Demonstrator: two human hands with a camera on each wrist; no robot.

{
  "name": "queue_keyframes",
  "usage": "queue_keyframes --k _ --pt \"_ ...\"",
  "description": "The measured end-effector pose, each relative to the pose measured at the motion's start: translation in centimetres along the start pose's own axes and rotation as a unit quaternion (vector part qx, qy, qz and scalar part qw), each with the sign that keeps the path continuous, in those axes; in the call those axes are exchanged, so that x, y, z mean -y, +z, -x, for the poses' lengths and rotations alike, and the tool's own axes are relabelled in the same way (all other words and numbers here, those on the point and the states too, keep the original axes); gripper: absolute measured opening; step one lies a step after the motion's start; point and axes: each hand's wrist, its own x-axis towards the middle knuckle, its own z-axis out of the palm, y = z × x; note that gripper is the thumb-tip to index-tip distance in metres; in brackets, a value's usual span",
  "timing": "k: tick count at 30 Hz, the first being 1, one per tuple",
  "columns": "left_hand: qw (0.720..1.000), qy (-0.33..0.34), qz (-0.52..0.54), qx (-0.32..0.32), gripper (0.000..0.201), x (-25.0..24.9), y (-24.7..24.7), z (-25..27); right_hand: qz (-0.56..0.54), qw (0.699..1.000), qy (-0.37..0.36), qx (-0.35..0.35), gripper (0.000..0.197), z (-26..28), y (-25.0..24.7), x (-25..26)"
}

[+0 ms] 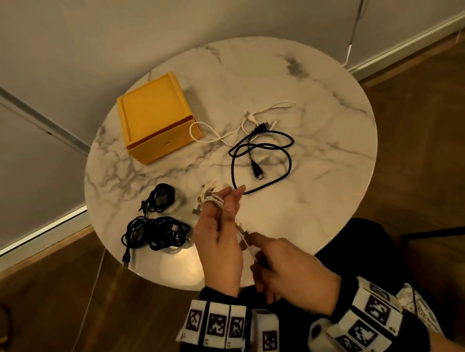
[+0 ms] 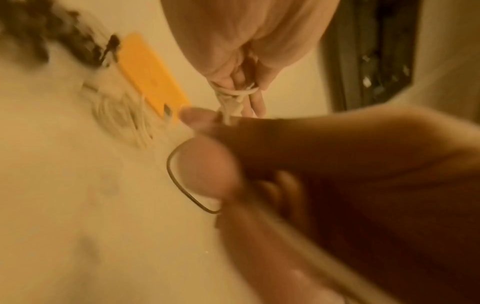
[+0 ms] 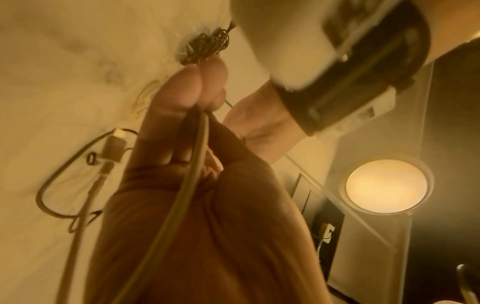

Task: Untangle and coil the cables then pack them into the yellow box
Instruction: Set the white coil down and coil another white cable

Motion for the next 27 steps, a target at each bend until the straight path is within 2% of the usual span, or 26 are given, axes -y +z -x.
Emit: queue_keyframes --k 3,6,8,12,15,18,21,24,27 --pt "0.971 0.085 -0.206 0.09 0.021 0.6 -1.2 0.2 0.11 0.993 -0.031 -0.012 0.03 0.4 -0.6 -0.3" --pt "0.928 0.083 -0.296 0.21 0.014 1.5 -2.5 0.2 0.197 0.978 -0.061 -0.017 0.028 0.9 -2.1 -0.6" --pt "0.905 0.066 -0.322 0.271 0.013 1.7 -3.3 0.5 0.208 0.974 -0.082 -0.038 0.027 1.1 -3.8 -0.7" --pt "0.892 -0.001 -0.258 0.372 0.029 0.9 -3.7 2.0 0.203 0.971 -0.121 -0.044 0.031 1.5 -5.9 -0.7" --pt "0.903 -0.067 -0.189 0.38 0.044 -0.1 -3.5 2.5 0.167 0.973 -0.155 -0.031 0.033 1.3 -6.4 -0.7" --pt "0.912 -0.122 -0.118 0.373 0.04 -0.7 -3.3 2.9 0.079 0.979 -0.187 -0.029 0.028 1.0 -6.9 -0.7" --pt "0.916 -0.211 0.003 0.341 0.039 -1.0 -3.3 2.9 -0.034 0.983 -0.177 -0.018 0.015 0.8 -7.4 -0.5" --pt "0.902 -0.27 0.123 0.314 0.036 -1.2 -3.7 2.5 -0.127 0.976 -0.174 -0.027 0.015 0.5 -7.2 -0.5" --pt "0.877 -0.304 0.211 0.305 0.038 -1.6 -4.1 2.4 -0.236 0.956 -0.163 -0.059 0.018 0.1 -5.8 -0.6"
